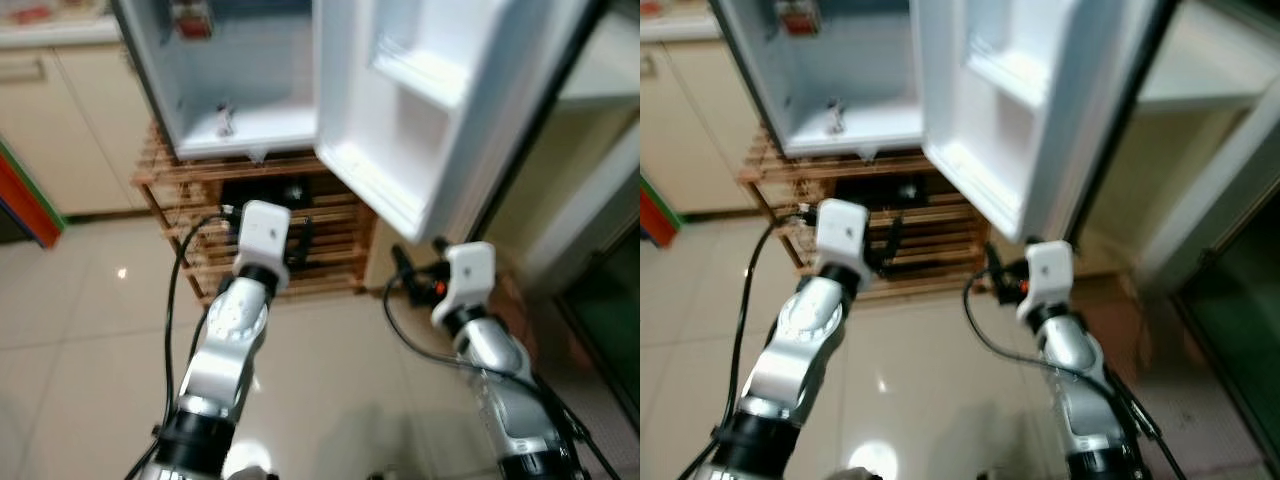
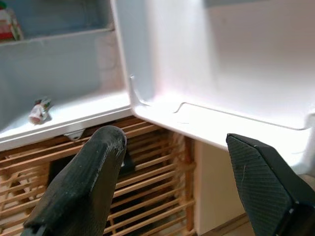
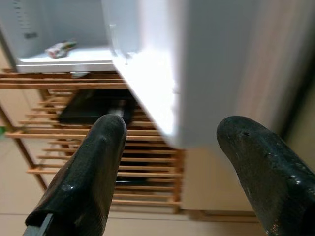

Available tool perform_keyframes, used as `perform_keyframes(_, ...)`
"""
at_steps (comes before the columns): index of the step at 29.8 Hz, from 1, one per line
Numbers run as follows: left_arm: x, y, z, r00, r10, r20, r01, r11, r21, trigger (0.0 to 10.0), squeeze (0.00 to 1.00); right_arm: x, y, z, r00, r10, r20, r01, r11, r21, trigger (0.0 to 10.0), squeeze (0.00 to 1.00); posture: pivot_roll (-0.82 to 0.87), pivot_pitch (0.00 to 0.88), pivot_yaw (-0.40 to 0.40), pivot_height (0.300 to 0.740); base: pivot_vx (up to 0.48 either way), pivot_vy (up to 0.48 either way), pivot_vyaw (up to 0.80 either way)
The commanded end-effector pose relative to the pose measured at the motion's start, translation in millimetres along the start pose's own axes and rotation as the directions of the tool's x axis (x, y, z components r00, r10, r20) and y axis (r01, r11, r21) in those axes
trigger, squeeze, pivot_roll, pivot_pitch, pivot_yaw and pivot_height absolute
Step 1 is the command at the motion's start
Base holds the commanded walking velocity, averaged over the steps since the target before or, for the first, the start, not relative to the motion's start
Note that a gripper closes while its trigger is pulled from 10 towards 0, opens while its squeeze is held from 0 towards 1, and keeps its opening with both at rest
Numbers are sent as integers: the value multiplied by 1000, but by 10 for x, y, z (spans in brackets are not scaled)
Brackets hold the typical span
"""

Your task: Restocking fridge

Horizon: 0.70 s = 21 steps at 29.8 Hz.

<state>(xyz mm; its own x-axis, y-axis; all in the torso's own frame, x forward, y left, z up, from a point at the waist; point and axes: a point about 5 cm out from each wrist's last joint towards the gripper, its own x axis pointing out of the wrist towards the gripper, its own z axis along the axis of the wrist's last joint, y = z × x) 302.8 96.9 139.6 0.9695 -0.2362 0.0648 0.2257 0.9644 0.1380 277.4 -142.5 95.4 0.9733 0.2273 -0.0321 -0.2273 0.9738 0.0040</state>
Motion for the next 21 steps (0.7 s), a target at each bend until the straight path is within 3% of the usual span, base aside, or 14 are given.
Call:
perform_keyframes(1,-25,60,-21,1000,17,-8,-17,1000,0,10000,0,7,71,9,1000,28,8,-28,1000,11,10000,0,-96,30,35,740,0,-480,0)
perform_keyframes(4,-33,52,-15,1000,17,1,-17,1000,-17,10000,0,0,68,-2,1000,30,4,-30,1000,10,10000,0,-96,26,33,740,0,-457,0)
perform_keyframes(6,-38,64,-5,999,29,12,-28,998,-62,10000,0,-14,51,-15,999,32,0,-32,999,9,10000,0,-97,23,31,740,0,0,0)
perform_keyframes(12,-28,69,-3,999,35,13,-34,998,-55,10000,0,-19,-80,-31,1000,-4,-20,5,999,52,10000,0,-101,23,28,740,0,0,0)
perform_keyframes(18,-2,51,2,999,29,14,-28,998,-56,10000,0,171,-420,37,992,-123,-20,122,992,-12,10000,0,-101,23,22,740,0,0,0)
perform_keyframes(21,26,71,-3,999,39,2,-39,999,-31,10000,0,208,-455,105,993,-120,-3,120,993,-10,10000,0,-94,23,18,740,0,0,0)
